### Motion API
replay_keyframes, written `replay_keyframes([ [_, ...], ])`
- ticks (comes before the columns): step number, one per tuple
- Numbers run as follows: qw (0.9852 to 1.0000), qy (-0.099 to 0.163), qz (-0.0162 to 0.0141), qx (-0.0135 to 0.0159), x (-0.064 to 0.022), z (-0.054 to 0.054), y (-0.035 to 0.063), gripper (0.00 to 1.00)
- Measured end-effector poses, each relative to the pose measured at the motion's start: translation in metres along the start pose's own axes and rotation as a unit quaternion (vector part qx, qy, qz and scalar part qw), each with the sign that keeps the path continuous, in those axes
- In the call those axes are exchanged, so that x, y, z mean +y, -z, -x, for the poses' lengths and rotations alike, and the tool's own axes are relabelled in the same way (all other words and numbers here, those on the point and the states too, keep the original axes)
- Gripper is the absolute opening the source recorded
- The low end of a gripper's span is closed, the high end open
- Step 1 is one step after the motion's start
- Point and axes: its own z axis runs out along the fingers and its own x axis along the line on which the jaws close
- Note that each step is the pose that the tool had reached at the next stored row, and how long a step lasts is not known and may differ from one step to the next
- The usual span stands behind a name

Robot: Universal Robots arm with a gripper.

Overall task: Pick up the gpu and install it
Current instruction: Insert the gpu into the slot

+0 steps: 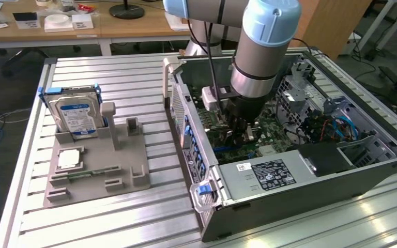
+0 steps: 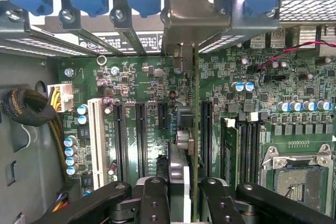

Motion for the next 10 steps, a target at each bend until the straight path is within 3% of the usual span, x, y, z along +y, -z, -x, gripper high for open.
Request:
replay_keyframes([
  [10, 1.0000, 0.000, 0.0001, -0.0028, 0.0004, 0.0002, -0.0052, 0.28],
])
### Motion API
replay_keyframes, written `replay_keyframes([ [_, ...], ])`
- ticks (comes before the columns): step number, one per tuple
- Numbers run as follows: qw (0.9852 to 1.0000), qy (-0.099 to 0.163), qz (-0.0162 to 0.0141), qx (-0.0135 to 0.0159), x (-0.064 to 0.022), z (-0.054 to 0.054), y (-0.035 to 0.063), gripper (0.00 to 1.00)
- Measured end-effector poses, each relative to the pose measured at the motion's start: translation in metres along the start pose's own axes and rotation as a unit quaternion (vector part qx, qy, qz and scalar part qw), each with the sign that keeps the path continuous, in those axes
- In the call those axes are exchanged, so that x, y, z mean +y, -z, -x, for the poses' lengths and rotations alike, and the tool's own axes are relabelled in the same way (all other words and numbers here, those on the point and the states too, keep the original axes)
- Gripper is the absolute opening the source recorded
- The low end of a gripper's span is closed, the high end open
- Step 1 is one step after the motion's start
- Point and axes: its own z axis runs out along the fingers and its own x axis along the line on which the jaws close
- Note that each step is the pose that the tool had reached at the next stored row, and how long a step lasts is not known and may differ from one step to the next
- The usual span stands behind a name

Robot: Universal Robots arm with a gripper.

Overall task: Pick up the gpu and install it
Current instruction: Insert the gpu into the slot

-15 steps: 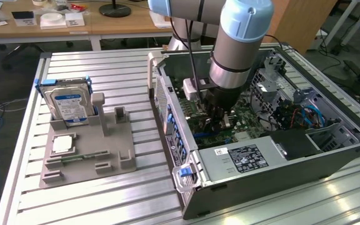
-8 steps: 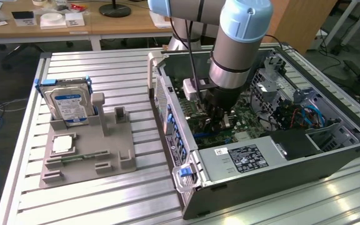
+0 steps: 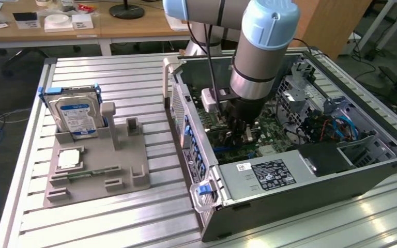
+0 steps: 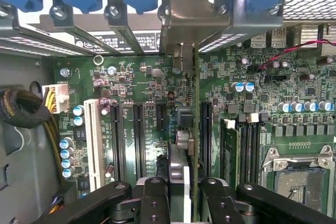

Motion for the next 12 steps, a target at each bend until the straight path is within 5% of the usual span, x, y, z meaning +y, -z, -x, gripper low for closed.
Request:
replay_keyframes([
  [12, 1.0000, 0.000, 0.0001, -0.0004, 0.0008, -0.0004, -0.0059, 0.28],
])
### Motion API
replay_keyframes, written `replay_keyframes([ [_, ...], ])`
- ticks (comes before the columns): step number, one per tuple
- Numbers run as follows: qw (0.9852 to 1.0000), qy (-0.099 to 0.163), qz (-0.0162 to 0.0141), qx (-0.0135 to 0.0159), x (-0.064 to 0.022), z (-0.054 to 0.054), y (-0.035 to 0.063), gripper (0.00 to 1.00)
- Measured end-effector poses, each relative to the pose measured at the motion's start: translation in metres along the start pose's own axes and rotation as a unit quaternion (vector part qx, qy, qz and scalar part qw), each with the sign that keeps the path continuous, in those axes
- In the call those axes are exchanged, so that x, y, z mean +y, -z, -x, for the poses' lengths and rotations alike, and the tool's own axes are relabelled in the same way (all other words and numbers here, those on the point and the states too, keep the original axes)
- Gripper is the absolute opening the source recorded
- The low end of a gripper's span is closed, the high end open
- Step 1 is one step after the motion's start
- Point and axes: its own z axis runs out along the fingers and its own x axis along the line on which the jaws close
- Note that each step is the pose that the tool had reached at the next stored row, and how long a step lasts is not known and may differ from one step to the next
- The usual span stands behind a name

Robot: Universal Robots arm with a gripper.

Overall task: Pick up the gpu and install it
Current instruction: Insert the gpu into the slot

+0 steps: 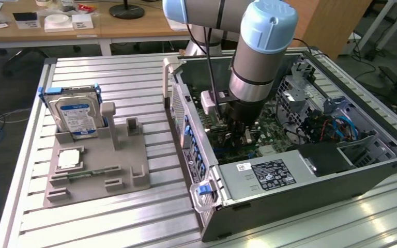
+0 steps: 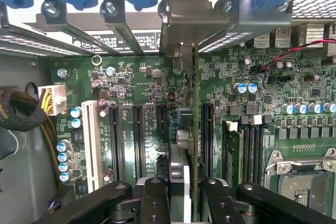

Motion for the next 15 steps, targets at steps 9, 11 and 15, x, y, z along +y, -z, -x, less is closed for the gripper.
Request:
replay_keyframes([
  [9, 1.0000, 0.000, -0.0001, -0.0002, 0.0000, 0.0002, 0.0020, 0.28],
  [11, 1.0000, 0.000, -0.0001, -0.0002, 0.0000, 0.0002, 0.0020, 0.28],
  [15, 1.0000, 0.000, -0.0001, -0.0001, 0.0004, 0.0004, 0.0013, 0.28],
])
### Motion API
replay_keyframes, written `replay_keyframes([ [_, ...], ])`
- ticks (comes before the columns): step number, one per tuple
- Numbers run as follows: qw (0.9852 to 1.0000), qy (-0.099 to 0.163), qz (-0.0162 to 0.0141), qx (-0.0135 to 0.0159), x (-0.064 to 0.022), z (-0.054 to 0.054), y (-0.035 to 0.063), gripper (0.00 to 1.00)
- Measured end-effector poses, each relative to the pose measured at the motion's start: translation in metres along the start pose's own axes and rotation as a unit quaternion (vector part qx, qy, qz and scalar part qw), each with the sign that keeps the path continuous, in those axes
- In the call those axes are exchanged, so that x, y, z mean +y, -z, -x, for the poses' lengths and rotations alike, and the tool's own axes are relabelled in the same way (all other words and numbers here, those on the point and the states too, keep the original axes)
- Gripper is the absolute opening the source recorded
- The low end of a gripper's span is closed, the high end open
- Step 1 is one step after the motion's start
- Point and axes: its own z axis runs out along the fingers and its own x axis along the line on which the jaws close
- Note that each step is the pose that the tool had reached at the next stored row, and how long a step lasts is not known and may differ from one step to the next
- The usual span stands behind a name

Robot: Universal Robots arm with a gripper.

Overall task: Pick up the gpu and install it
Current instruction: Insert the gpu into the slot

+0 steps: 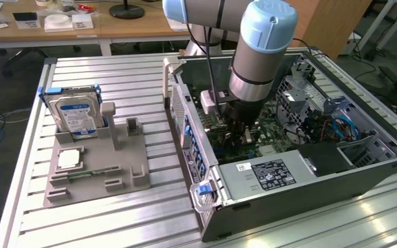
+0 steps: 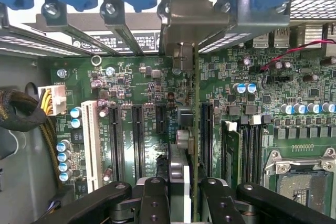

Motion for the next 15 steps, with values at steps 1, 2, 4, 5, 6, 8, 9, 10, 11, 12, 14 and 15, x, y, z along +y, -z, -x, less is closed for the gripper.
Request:
replay_keyframes([
  [1, 1.0000, 0.000, 0.0000, 0.0000, 0.0002, 0.0001, -0.0002, 0.28],
  [2, 1.0000, 0.000, 0.0001, 0.0001, 0.0004, 0.0002, -0.0004, 0.28],
  [4, 1.0000, 0.000, 0.0001, 0.0002, 0.0005, 0.0003, -0.0009, 0.28],
  [5, 1.0000, 0.000, 0.0002, 0.0001, 0.0006, 0.0005, -0.0013, 0.28],
  [6, 1.0000, 0.000, 0.0002, 0.0002, 0.0008, 0.0005, -0.0018, 0.28],
  [8, 1.0000, 0.000, 0.0002, -0.0001, 0.0009, 0.0007, -0.0037, 0.28],
  [9, 1.0000, 0.000, 0.0001, -0.0003, 0.0010, 0.0008, -0.0050, 0.28],
  [10, 1.0000, 0.001, 0.0002, -0.0001, 0.0010, 0.0008, -0.0058, 0.28],
  [11, 1.0000, 0.001, 0.0001, -0.0003, 0.0010, 0.0007, -0.0066, 0.28],
  [12, 1.0000, 0.001, 0.0001, -0.0003, 0.0010, 0.0007, -0.0066, 0.28],
  [14, 1.0000, 0.001, 0.0001, -0.0003, 0.0010, 0.0007, -0.0067, 0.28],
  [15, 1.0000, 0.001, 0.0001, -0.0004, 0.0010, 0.0008, -0.0067, 0.28],
])
